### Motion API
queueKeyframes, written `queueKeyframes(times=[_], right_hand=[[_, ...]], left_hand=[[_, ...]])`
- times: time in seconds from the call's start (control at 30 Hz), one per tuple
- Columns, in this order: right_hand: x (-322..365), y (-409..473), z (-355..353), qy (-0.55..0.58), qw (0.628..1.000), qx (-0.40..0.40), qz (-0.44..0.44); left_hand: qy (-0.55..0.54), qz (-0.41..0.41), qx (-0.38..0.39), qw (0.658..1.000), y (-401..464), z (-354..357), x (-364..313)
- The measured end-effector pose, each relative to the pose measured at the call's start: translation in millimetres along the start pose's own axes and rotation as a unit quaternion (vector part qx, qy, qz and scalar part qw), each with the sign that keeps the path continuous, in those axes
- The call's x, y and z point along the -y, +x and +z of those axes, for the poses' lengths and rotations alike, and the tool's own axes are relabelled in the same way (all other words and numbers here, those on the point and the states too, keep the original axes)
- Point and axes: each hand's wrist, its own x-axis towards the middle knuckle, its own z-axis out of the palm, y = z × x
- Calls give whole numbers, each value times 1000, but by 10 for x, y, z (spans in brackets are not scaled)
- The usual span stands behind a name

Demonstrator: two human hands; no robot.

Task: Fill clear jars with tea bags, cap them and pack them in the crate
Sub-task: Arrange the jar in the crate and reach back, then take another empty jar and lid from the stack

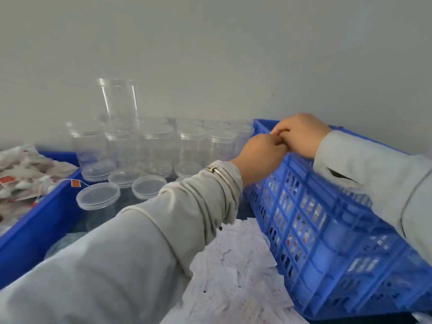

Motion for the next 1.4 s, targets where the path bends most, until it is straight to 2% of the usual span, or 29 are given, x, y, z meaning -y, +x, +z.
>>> queueKeyframes(times=[0.13,0.23,0.4,0.5,0.6,0.67,0.8,0.9,1.0,1.03,1.13,1.2,1.27,1.33,1.4], right_hand=[[640,-6,162,-3,996,45,-72],[1072,73,518,-23,992,88,-91],[1615,138,1405,-25,987,147,-66],[1851,158,1897,-82,984,142,-73],[2003,224,2236,-84,985,153,-3],[2043,282,2399,-59,988,131,51],[2077,306,2556,-29,995,23,89],[2113,259,2505,71,991,-67,97],[2167,145,2379,236,953,-184,47],[2203,61,2329,300,933,-198,21],[2350,-326,2188,410,895,-158,-82],[2438,-621,2197,390,896,-132,-167],[2502,-855,2304,318,896,-185,-249],[2495,-992,2399,302,888,-219,-269],[2361,-1017,2464,313,893,-188,-264]], left_hand=[[26,-25,-10,999,-336,-580,358],[69,-63,-19,995,-712,-985,744],[104,-161,-42,981,-1411,-1662,1487],[101,-204,-86,970,-1833,-1886,1833],[110,-211,-88,967,-2155,-1943,2072],[107,-213,-77,968,-2283,-1947,2174],[83,-209,-79,971,-2320,-1961,2271],[86,-203,-73,973,-2299,-1959,2275],[108,-168,-72,977,-2301,-1943,2234],[111,-152,-76,979,-2301,-1937,2194],[64,-115,-105,986,-2304,-1920,2050],[47,-102,-100,989,-2336,-1899,1958],[83,-94,-59,990,-2383,-1829,1901],[106,-92,-17,990,-2415,-1770,1859],[110,-83,3,991,-2421,-1758,1840]])
